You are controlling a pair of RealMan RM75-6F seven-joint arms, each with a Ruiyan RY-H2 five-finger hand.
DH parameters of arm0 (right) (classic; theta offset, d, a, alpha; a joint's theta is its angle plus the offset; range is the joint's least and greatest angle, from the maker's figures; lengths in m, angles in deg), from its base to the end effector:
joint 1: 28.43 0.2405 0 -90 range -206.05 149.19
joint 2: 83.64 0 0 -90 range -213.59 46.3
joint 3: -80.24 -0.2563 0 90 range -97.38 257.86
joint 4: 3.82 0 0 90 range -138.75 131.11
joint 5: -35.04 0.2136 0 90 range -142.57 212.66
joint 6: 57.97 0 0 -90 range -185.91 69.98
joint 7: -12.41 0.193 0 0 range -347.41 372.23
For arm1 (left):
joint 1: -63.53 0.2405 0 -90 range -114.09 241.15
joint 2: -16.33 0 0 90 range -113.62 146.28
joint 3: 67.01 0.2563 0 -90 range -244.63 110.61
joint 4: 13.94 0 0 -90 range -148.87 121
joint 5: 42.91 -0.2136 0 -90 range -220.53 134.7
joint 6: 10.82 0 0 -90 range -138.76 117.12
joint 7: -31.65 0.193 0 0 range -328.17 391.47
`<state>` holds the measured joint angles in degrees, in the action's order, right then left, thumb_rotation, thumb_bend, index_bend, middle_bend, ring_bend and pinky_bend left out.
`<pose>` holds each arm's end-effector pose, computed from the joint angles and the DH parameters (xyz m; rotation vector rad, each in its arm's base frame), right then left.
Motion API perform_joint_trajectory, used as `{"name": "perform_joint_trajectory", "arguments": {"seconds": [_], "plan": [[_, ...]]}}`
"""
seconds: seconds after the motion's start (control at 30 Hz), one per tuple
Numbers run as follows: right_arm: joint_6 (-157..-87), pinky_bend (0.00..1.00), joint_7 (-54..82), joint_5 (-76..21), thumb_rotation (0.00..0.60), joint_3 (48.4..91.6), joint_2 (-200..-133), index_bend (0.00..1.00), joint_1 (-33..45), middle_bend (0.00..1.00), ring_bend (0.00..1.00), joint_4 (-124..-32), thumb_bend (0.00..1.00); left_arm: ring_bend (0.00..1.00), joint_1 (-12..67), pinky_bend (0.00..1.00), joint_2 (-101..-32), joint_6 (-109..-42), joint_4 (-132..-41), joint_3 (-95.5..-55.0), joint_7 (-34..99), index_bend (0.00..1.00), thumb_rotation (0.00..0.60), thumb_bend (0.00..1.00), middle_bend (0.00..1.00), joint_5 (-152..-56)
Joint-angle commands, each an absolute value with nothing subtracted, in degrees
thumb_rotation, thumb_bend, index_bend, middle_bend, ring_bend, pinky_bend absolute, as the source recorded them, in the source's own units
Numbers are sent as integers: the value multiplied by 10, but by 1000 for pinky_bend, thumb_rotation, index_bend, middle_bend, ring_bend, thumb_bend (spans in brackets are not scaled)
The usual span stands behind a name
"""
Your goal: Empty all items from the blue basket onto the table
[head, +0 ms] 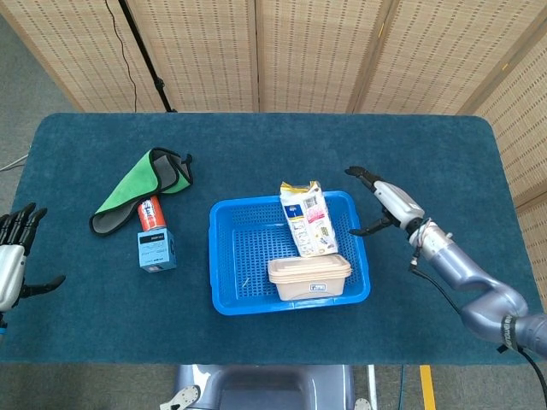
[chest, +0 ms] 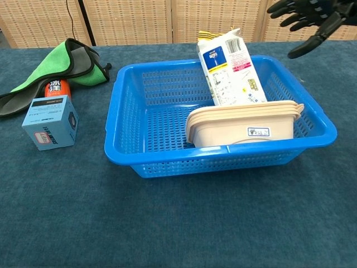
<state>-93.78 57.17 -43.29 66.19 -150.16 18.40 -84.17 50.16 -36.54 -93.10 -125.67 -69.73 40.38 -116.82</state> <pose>-0.1599 -0.4554 0.0797 1.6646 -1.5881 1.1761 -0.2600 0.2623 0.1855 -1.3647 -0.9479 -0.8701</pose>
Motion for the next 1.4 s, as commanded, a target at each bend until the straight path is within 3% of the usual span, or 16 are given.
{"name": "perform_joint_trajectory", "arguments": {"seconds": [0.03,0.4,0.5,0.77,0.87,1.07,1.4], "plan": [[-900,0,542,-394,600,644,-1547,0,221,0,0,-799,0,0,501,0,-368,-923,-1257,-700,407,0,600,21,0,-1163],[-814,2,562,-332,600,608,-1644,0,288,0,0,-690,0,0,492,0,-375,-893,-1251,-718,421,0,600,21,0,-1121],[-809,95,579,-342,600,602,-1652,33,289,18,16,-682,0,0,490,0,-375,-888,-1250,-722,423,0,600,21,0,-1112],[-835,492,601,-370,600,595,-1692,462,291,449,399,-642,0,0,491,0,-376,-882,-1248,-727,422,0,600,22,0,-1108],[-848,598,610,-378,600,592,-1701,565,291,552,488,-635,26,0,492,0,-374,-882,-1247,-728,418,0,600,21,0,-1109],[-888,640,627,-393,600,584,-1705,636,287,610,542,-637,196,0,495,0,-372,-882,-1247,-728,410,0,600,21,0,-1114],[-939,623,611,-398,600,578,-1675,637,275,607,539,-670,213,0,499,0,-370,-878,-1251,-726,406,0,600,21,0,-1127]]}}
